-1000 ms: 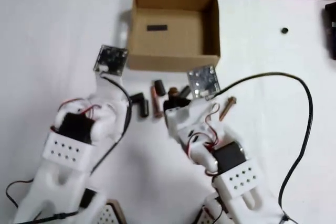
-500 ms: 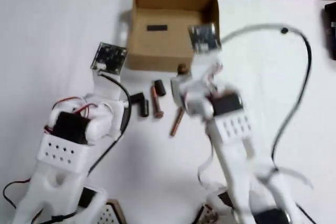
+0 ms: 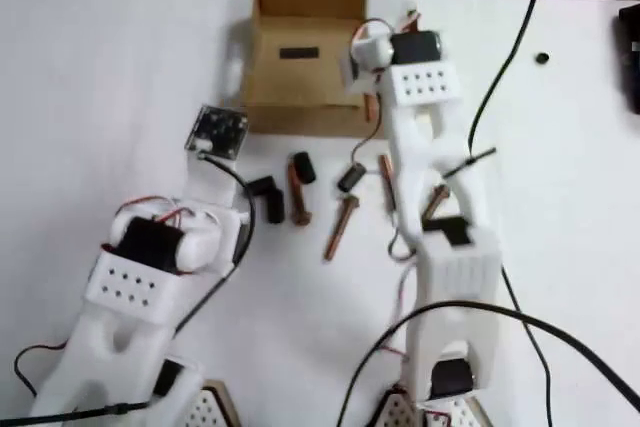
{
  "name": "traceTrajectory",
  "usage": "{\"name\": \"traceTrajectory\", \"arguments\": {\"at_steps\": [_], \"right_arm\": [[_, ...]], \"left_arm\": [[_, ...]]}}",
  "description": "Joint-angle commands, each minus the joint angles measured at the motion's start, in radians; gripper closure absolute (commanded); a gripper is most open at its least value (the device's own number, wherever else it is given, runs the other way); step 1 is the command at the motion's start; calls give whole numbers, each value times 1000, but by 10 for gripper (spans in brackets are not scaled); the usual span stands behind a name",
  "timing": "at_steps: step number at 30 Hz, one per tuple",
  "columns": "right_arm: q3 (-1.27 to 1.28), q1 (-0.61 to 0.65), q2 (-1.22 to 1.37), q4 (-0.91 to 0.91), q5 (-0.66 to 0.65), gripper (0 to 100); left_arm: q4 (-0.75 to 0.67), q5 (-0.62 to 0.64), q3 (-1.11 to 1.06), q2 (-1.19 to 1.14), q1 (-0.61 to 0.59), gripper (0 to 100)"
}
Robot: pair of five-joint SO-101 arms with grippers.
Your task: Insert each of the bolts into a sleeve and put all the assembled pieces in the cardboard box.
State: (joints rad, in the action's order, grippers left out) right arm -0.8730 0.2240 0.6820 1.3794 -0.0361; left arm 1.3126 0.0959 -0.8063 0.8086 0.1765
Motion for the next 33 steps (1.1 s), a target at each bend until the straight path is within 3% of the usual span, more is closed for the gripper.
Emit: {"name": "traceTrajectory", "arguments": {"at_steps": [1,7,16,25,33], "right_arm": [[-311,-36,180,19,-6,981],[-520,-67,400,13,-6,981],[-532,-76,565,-54,-6,970],[-534,-67,509,-13,-3,584],[-640,-76,263,147,2,546]], "left_arm": [[-17,0,4,9,-9,980],[-17,2,8,9,-9,980],[-15,2,8,9,-5,980],[-15,2,2,9,-3,980],[-15,2,2,9,-3,980]]}}
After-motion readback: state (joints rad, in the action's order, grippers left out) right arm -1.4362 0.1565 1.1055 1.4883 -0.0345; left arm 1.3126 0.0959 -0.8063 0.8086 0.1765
